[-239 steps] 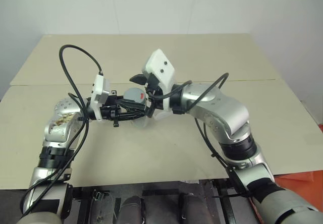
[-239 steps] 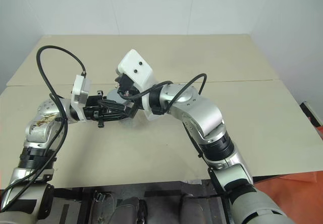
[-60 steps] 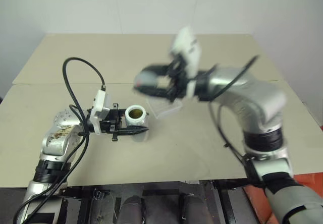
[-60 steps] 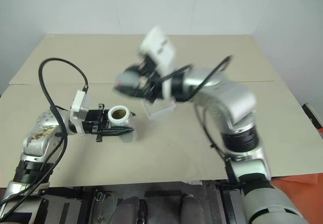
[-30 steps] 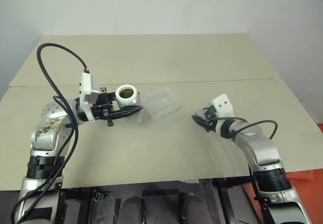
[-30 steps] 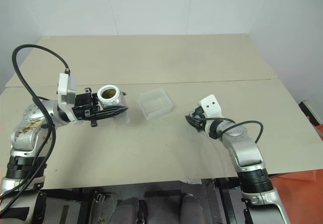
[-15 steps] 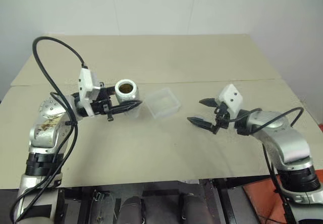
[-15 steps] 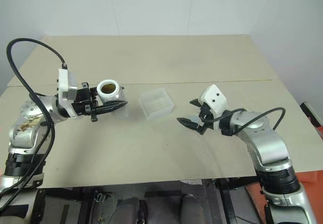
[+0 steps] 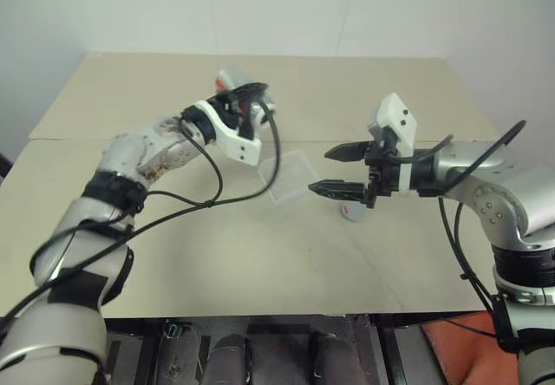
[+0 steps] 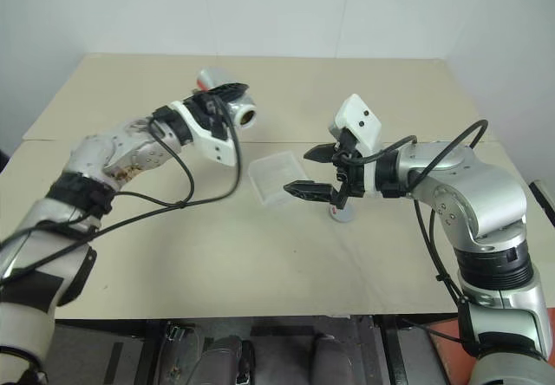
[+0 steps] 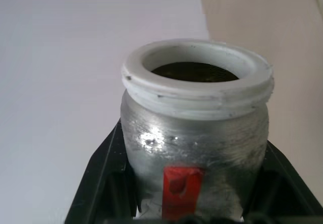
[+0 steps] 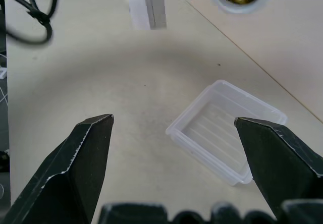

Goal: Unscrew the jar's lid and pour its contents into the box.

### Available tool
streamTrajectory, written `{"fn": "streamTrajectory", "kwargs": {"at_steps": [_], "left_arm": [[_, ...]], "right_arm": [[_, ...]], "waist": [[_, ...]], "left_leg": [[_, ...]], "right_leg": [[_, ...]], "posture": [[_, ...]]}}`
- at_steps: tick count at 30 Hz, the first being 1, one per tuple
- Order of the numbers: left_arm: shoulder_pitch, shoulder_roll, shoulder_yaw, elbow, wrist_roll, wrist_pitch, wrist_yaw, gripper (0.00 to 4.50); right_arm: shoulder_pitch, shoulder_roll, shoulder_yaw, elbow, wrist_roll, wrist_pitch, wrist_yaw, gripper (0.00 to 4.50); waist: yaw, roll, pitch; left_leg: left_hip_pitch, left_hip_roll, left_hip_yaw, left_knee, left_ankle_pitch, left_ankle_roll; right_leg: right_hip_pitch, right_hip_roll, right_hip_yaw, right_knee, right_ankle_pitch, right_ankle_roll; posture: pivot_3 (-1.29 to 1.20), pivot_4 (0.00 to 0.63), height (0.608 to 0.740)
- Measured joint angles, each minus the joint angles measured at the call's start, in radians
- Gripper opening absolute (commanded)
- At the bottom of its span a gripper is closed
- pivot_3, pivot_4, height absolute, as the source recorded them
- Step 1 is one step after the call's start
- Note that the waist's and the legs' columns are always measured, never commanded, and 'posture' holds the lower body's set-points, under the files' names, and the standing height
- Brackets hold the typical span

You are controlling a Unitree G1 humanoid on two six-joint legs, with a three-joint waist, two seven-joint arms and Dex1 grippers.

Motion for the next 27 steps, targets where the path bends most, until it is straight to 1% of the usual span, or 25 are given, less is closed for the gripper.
{"fn": "streamTrajectory", "kwargs": {"at_steps": [2, 5, 8, 12, 17, 21, 23, 27], "left_arm": [[-0.010, -0.019, -0.091, 0.016, 0.144, 0.085, 0.137, 1.99], [-0.009, -0.056, -0.173, 0.044, 0.262, 0.181, 0.239, 1.99], [-0.009, -0.104, -0.223, 0.077, 0.330, 0.283, 0.307, 1.99], [-0.003, -0.121, -0.269, 0.119, 0.364, 0.338, 0.350, 1.99], [-0.003, -0.122, -0.270, 0.149, 0.358, 0.344, 0.359, 1.99], [-0.003, -0.121, -0.253, 0.171, 0.303, 0.338, 0.336, 1.99], [0.000, -0.117, -0.211, 0.181, 0.229, 0.309, 0.292, 1.99], [0.046, -0.089, -0.052, 0.193, -0.008, 0.213, 0.159, 1.99]], "right_arm": [[0.000, 0.000, 0.003, -0.002, 0.000, 0.000, -0.001, 4.44], [0.000, 0.000, 0.003, -0.003, 0.000, 0.000, 0.000, 4.44], [-0.001, 0.000, 0.005, -0.005, 0.000, 0.000, 0.001, 4.44], [-0.003, 0.000, 0.005, -0.005, 0.000, 0.000, 0.001, 4.44], [-0.003, -0.003, 0.007, -0.009, 0.000, -0.002, 0.003, 4.44], [-0.003, -0.004, 0.011, -0.010, -0.001, -0.004, 0.002, 4.44], [-0.003, -0.004, 0.012, -0.010, -0.002, -0.005, 0.001, 4.44], [0.004, -0.004, 0.012, -0.013, -0.001, -0.005, -0.003, 4.44]], "waist": [[0.000, 0.000, 0.000], [-0.001, 0.000, 0.000], [-0.002, 0.000, 0.000], [-0.006, 0.000, 0.000], [-0.011, 0.000, 0.000], [-0.011, 0.000, 0.000], [-0.012, 0.000, 0.000], [-0.017, 0.000, 0.000]], "left_leg": [[0.000, 0.000, 0.000, 0.000, 0.000, 0.000], [-0.001, 0.000, 0.000, 0.001, 0.000, 0.000], [-0.001, 0.000, 0.000, 0.001, 0.000, 0.000], [-0.001, 0.000, 0.000, 0.001, 0.000, 0.000], [-0.001, 0.000, 0.000, 0.001, 0.000, 0.000], [-0.001, 0.000, 0.000, 0.002, 0.000, 0.000], [-0.001, 0.000, 0.000, 0.002, 0.000, 0.000], [-0.001, 0.001, 0.000, 0.002, 0.000, 0.000]], "right_leg": [[0.000, 0.000, 0.000, 0.000, 0.000, 0.000], [-0.001, 0.000, 0.000, 0.001, 0.000, 0.000], [-0.001, 0.000, 0.000, 0.002, 0.000, 0.000], [-0.002, 0.000, 0.000, 0.002, 0.000, 0.000], [-0.002, -0.001, 0.000, 0.002, 0.000, 0.000], [-0.002, -0.001, 0.000, 0.003, 0.000, 0.000], [-0.002, -0.001, 0.000, 0.003, 0.000, 0.000], [-0.002, -0.001, 0.000, 0.003, 0.000, 0.000]], "posture": [[0.00, 0.150, 0.740], [0.00, 0.150, 0.740], [0.00, 0.150, 0.740], [0.00, 0.150, 0.740], [0.00, 0.150, 0.740], [0.00, 0.150, 0.740], [0.00, 0.150, 0.740], [0.00, 0.150, 0.740]]}}
